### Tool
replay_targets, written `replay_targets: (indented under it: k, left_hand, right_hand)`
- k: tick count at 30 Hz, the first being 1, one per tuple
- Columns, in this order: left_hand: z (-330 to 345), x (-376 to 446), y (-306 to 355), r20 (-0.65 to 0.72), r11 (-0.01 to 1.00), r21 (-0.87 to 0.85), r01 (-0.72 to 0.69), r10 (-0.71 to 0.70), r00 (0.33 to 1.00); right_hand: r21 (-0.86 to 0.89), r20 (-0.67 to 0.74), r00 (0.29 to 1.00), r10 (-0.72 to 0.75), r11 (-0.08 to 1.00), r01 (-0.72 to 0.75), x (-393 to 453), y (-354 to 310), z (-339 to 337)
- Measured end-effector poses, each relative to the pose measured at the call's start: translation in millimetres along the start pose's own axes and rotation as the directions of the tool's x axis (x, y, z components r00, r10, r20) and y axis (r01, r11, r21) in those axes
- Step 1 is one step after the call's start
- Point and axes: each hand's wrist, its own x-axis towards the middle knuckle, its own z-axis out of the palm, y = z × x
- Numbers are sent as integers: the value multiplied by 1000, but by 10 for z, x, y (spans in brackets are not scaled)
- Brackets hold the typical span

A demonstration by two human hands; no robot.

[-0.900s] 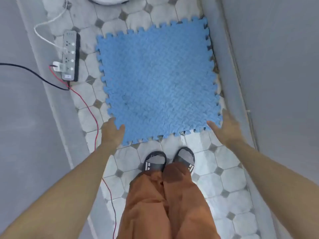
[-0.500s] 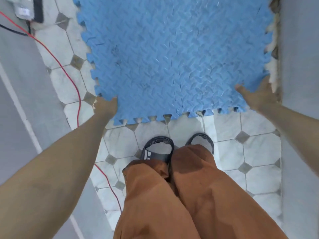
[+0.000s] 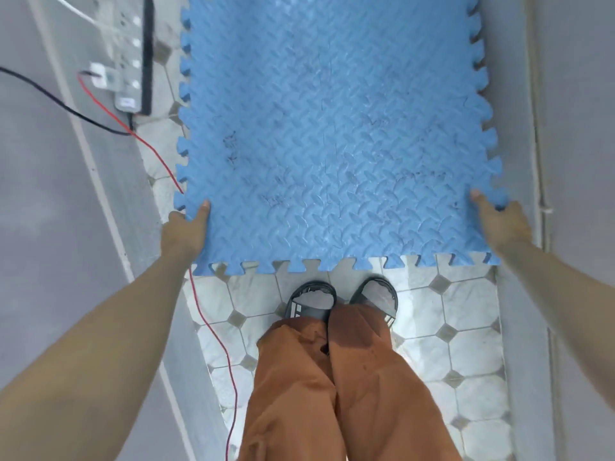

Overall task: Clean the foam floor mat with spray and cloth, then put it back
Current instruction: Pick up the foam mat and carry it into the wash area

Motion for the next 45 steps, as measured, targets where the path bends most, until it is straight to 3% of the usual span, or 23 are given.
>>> replay_targets:
  k: [8, 13, 20, 24, 26, 29, 34, 39, 45]
  left_hand:
    - [-1389, -1038, 374, -89, 983, 181, -37, 53, 995]
    - [-2070, -1655, 610, -80, 912, 399, -94, 137, 987]
    - [-2771, -2358, 878, 69, 768, 581, -271, 285, 956]
    - [-3060, -2854, 1100, 219, 648, 600, -469, 431, 875]
    - [-3125, -3107, 1201, 312, 548, 610, -572, 498, 809]
    - [-3100, -3583, 1350, 433, 321, 677, -662, 553, 712]
    - [-2674, -4447, 1525, 645, -26, 660, -751, 531, 549]
    - [-1927, -5512, 1440, 810, -376, 546, -749, 466, 356]
    - [-912, -6652, 786, 918, -691, 389, -609, 343, 197]
  right_hand:
    - [-46, 18, 998, 61, 997, -61, -1342, -103, -1006]
    - [-95, 69, 993, 100, 991, -94, -2131, 53, -1589]
    - [7, 52, 973, 226, 974, -227, -3454, 588, -2143]
    - [111, 39, 947, 320, 940, -322, -4312, 1113, -2276]
    - [157, 8, 937, 350, 925, -347, -4719, 1396, -2306]
    - [248, -31, 923, 383, 898, -364, -5302, 1841, -2315]
    - [385, -17, 850, 527, 788, -481, -6102, 2724, -2128]
    - [547, 67, 728, 683, 585, -599, -6947, 3577, -1713]
    - [715, 276, 509, 815, 180, -676, -8067, 4239, -986]
